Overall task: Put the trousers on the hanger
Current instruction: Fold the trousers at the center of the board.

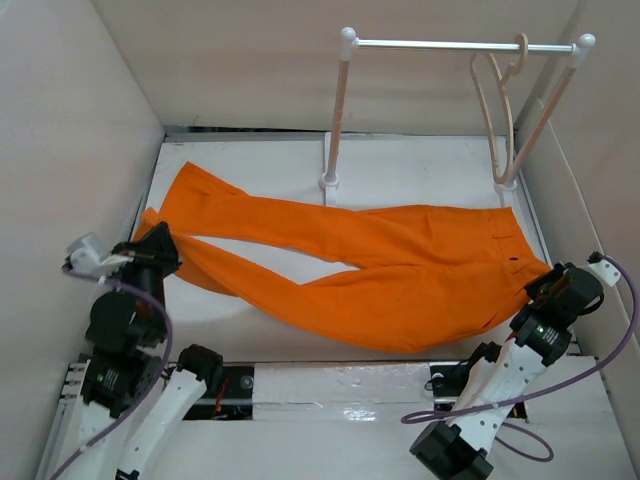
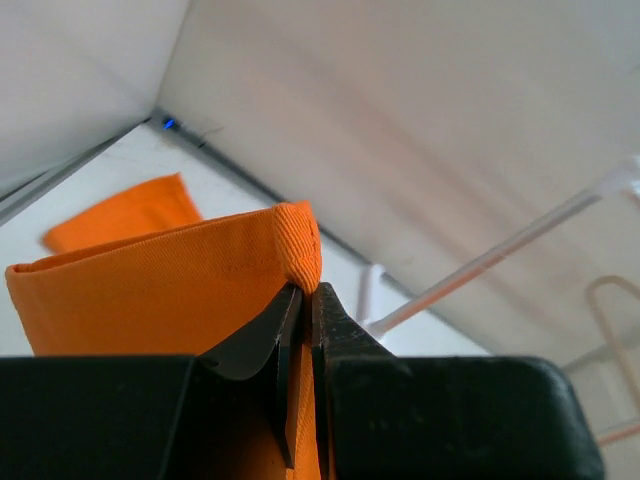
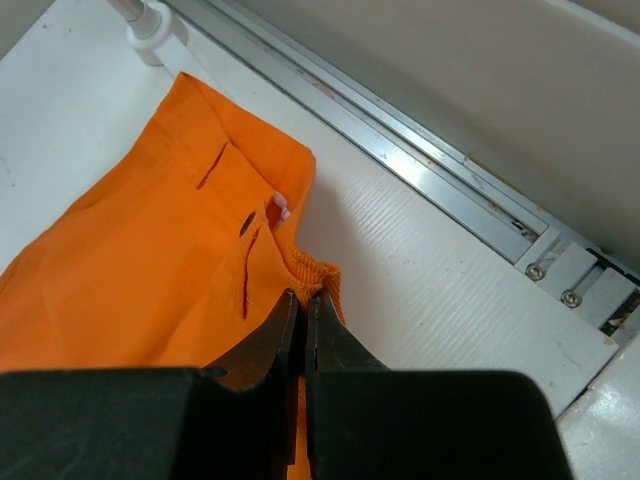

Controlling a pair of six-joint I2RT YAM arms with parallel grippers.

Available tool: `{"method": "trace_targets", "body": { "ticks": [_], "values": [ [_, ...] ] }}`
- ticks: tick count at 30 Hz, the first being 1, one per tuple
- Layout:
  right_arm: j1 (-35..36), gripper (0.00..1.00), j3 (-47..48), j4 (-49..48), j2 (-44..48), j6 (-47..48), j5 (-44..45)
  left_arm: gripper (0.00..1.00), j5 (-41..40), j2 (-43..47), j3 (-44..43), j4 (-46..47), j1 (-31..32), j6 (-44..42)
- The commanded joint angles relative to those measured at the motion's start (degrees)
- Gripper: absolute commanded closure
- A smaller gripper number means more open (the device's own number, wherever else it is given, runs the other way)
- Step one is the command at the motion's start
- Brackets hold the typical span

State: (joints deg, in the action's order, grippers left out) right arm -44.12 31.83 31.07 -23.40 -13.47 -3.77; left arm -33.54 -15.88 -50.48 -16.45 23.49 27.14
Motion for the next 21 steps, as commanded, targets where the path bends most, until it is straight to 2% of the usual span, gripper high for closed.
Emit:
{"method": "trace_targets", "body": {
  "ticks": [1,6,8,9,11,14,16,18,21],
  "values": [
    [0.3,1.0,-0.5,-9.1,-2.0,0.3,-3.3,1.0,-2.1,-13.1,-1.9,2.0,-3.1,3.3],
    [0.3,1.0,0.2,-17.0,-10.7,-3.1,-9.6,1.0,-0.4,-30.1,-5.4,2.6,-17.5,7.6],
    [0.3,1.0,0.7,-20.9,-13.6,-4.9,-12.1,1.0,0.8,-33.6,-6.1,4.1,-21.8,10.4],
    [0.3,1.0,1.2,-21.7,-16.4,-5.2,-12.7,1.0,2.4,-37.0,-6.6,4.3,-27.1,11.4],
    [0.3,1.0,3.8,-22.7,-19.0,-5.2,-12.8,1.0,3.9,-40.9,-9.2,2.9,-31.7,13.1],
    [0.3,1.0,6.6,-24.6,-22.9,-5.8,-12.3,1.0,1.4,-49.1,-13.4,1.2,-36.3,14.9],
    [0.3,1.0,7.1,-27.0,-25.4,-6.3,-12.0,1.0,6.2,-54.1,-15.9,0.4,-42.8,15.4],
    [0.3,1.0,7.3,-29.2,-27.4,-7.5,-12.0,1.0,7.2,-57.8,-17.0,-0.4,-45.3,15.6],
    [2.3,1.0,8.9,-32.2,-31.5,-8.1,-10.4,1.0,2.6,-62.1,-19.7,-0.3,-45.8,12.6]
  ]
}}
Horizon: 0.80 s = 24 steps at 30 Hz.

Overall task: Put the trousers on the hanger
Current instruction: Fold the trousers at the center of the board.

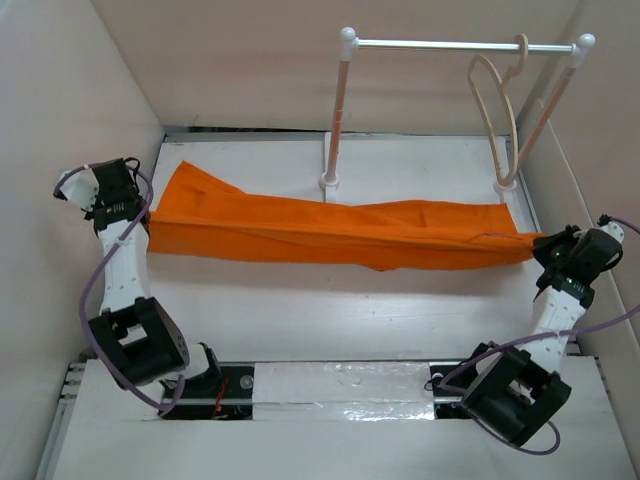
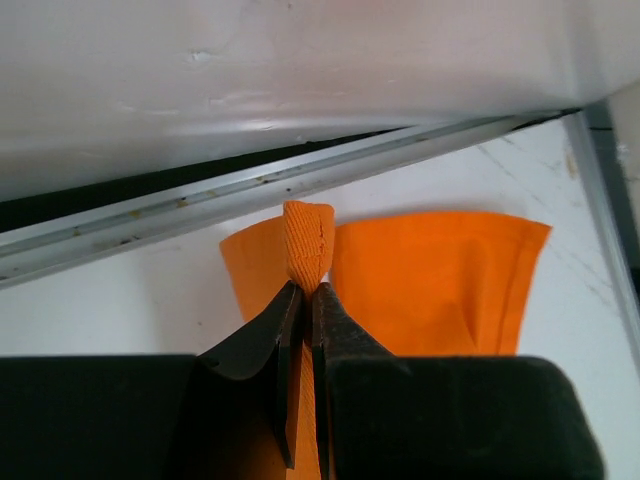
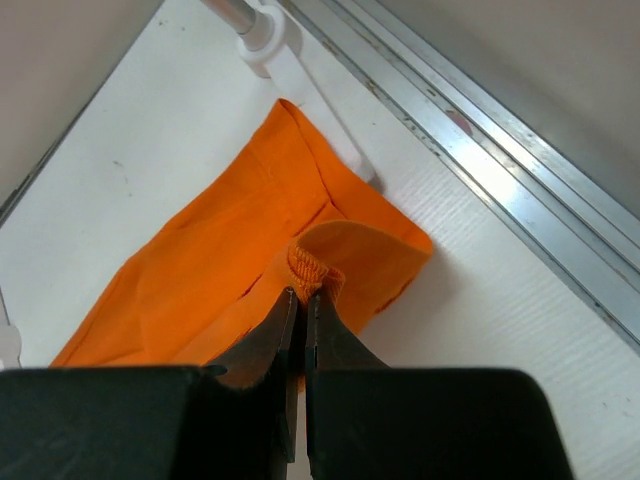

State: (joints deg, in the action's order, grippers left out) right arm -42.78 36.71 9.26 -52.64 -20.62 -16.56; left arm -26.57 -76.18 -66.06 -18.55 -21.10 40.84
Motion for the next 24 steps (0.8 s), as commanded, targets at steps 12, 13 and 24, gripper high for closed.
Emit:
{"method": "trace_targets", "body": {
  "ticks": [12,13,24],
  "values": [
    [14.3,1.0,14.3,-13.7,-18.3,-1.7,16.3,1.0,-5.8,-17.3,-18.4,3.0,1.5,-7.1],
    [14.3,1.0,15.8,-13.8,-20.8,-1.3,17.9,1.0,-5.3,-18.0,-19.4,3.7,2.1,-7.3],
    [17.4,1.0,23.8,-15.0,-35.1,-1.5,20.2,1.0,-2.9,-31.2,-28.1,4.0,3.7,-8.8]
  ]
}}
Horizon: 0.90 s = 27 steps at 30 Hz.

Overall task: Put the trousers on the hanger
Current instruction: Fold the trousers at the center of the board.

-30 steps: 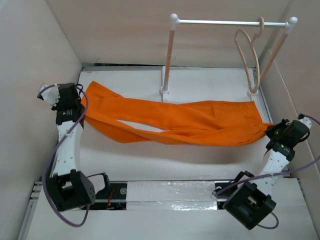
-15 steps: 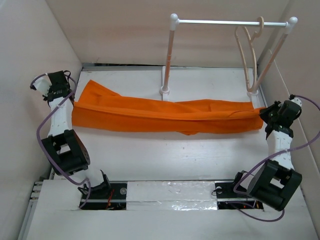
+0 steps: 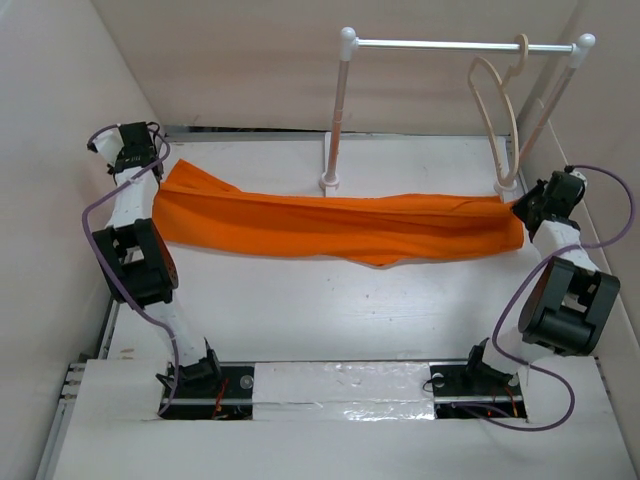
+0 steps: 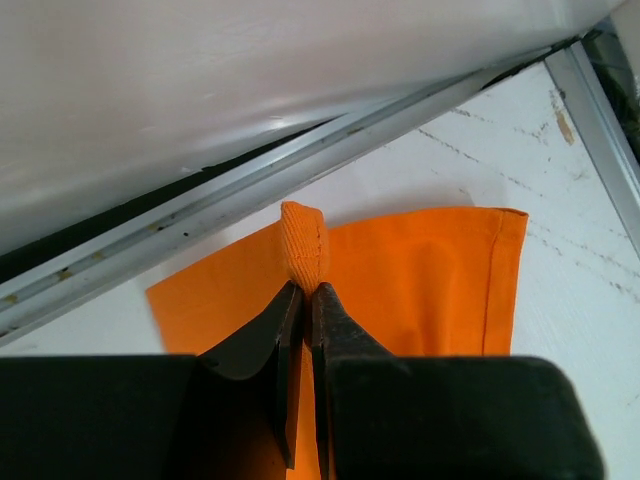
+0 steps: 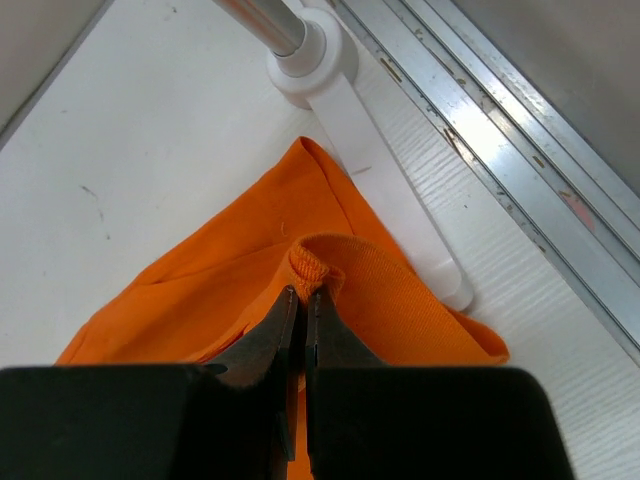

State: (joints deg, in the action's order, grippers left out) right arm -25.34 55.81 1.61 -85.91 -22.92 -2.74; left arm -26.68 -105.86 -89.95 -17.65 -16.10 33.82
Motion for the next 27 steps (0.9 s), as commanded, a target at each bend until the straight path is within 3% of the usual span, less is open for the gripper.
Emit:
{"method": "trace_targets", "body": {
  "ticks": [1,11,16,19,20,21,23,27],
  "values": [
    [-0.1,1.0,5.4,-7.6,-2.8,0.6,6.1,1.0,-2.8,-2.4,-4.8,3.1,-1.3,-1.7],
    [0.6,0.97,11.2,-11.5,-12.3,-1.9,-1.2,0.96,2.1,-8.9,-7.1,9.5,-1.3,-1.9],
    [0.6,0.89,10.2,-15.4,-14.3,-2.7,-3.4,0.77,8.9,-9.5,-6.6,12.8,-1.3,-2.8],
    [0.6,0.77,7.0,-19.0,-12.6,-3.9,-4.9,0.74,12.0,-8.6,-6.0,14.8,-1.3,-3.0],
    [0.6,0.68,6.1,-20.0,-11.8,-4.3,-5.9,0.72,12.8,-8.0,-5.1,16.6,-1.3,-3.5],
    [0.6,0.59,4.3,-20.9,-10.2,-4.3,-6.7,0.6,14.2,-7.0,-4.7,17.2,-1.3,-3.8],
    [0.6,0.5,3.0,-21.9,-8.4,-4.4,-9.1,0.48,14.7,-6.2,-4.1,17.1,-1.3,-4.6],
    [2.1,0.2,-2.5,-25.1,-1.7,-4.3,-8.9,0.43,12.8,-2.6,-0.1,14.1,-1.3,-3.4]
  ]
}}
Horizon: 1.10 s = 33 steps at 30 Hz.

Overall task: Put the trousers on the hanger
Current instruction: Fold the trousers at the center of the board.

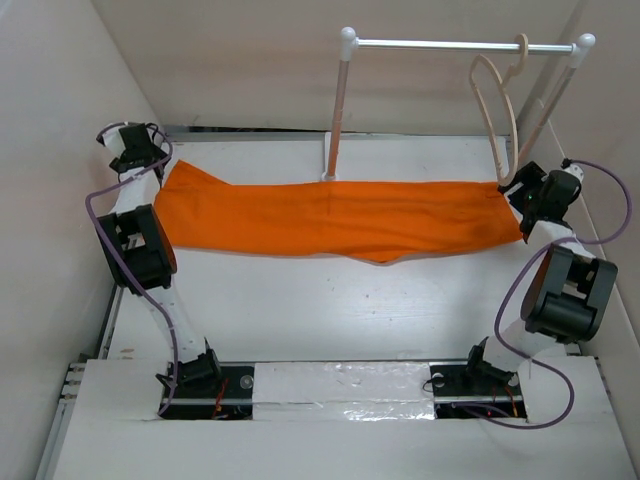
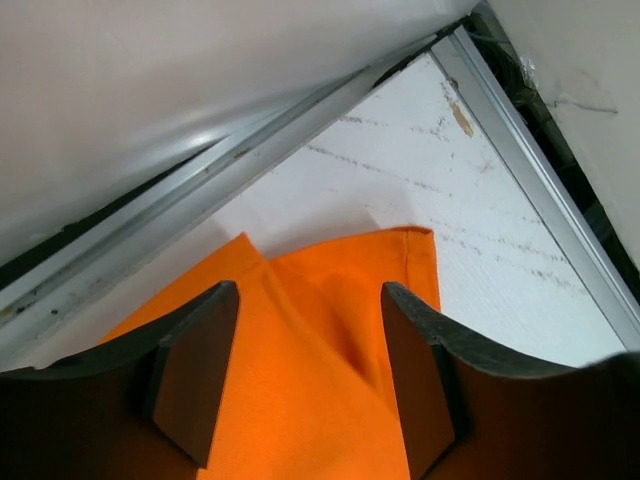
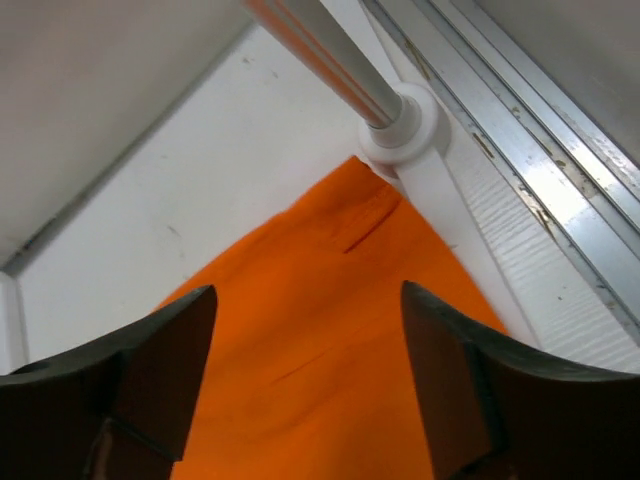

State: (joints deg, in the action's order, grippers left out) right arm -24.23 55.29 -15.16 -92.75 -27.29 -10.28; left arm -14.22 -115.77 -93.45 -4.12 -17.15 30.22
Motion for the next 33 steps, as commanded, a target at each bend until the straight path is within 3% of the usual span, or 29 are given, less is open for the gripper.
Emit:
{"method": "trace_targets", "body": {
  "ticks": [1,2,4,6,7,8,9,10,11,13,15,16,17,18,19,20,21,28,33],
  "values": [
    [1.5,0.16,-2.5,-8.0,7.3,0.3,-1.7,0.45,0.6,8.8,5.5,0.9,-0.3,1.7],
    [1.6,0.11,-3.3,-7.5,8.5,1.3,-3.1,0.48,1.0,10.5,10.5,1.7,-0.3,3.1],
    [3.9,0.1,-5.0,-7.4,12.5,2.2,-4.1,0.52,2.5,16.0,15.9,3.0,-0.3,6.5],
    [5.7,0.2,-9.7,-8.4,15.8,2.9,-4.8,0.56,3.2,20.9,22.8,3.6,-0.3,8.4],
    [7.9,0.33,-11.8,-10.4,17.6,3.0,-4.8,0.56,3.5,22.5,24.7,3.5,-0.3,9.8],
    [9.0,0.72,-13.9,-11.5,20.7,3.3,-5.0,0.56,4.0,23.9,28.4,3.4,-0.3,10.0],
    [10.0,0.9,-17.5,-12.3,22.2,3.5,-5.1,0.57,4.7,26.4,30.2,3.2,-0.3,10.3],
    [10.5,0.99,-19.0,-12.0,23.4,3.7,-5.1,0.58,5.2,27.4,31.6,2.7,-0.3,10.5],
    [11.0,1.0,-20.4,-11.7,24.6,4.5,-5.3,0.58,5.7,28.2,34.1,1.7,-0.3,10.4],
    [11.7,1.0,-24.5,-11.1,27.6,5.5,-5.0,0.53,6.6,29.1,35.5,0.0,-0.3,10.2],
    [11.7,0.89,-27.5,-10.9,29.7,6.3,-4.6,0.49,8.1,28.7,36.8,-2.6,-0.3,10.1],
    [11.7,0.81,-30.1,-11.2,30.1,6.5,-4.6,0.46,9.2,28.4,37.5,-3.0,-0.3,10.1],
    [11.7,0.61,-31.2,-10.9,30.3,7.0,-4.1,0.45,9.9,28.1,38.8,-3.4,-0.3,10.2],
    [11.7,0.5,-32.2,-10.3,30.9,7.0,-3.4,0.41,10.9,27.4,39.4,-3.5,-0.3,10.7],
    [11.7,0.5,-33.8,-9.5,31.0,7.1,-3.4,0.4,11.1,27.1,39.7,-3.8,-0.3,11.3],
    [11.7,0.3,-34.5,-9.0,31.1,7.4,-1.4,0.4,11.5,26.7,40.4,-4.0,-0.3,11.9],
    [10.2,0.25,-35.2,-8.6,31.2,7.3,-0.8,0.39,12.5,26.3,40.8,-3.6,-0.3,12.3],
    [6.0,0.24,-38.7,-8.2,28.8,6.8,-0.8,0.33,14.0,21.9,41.9,-0.1,-0.3,14.5],
    [4.4,0.24,-36.6,-12.0,19.1,3.7,-3.4,0.33,16.1,17.9,41.1,2.2,0.3,16.0]
  ]
}}
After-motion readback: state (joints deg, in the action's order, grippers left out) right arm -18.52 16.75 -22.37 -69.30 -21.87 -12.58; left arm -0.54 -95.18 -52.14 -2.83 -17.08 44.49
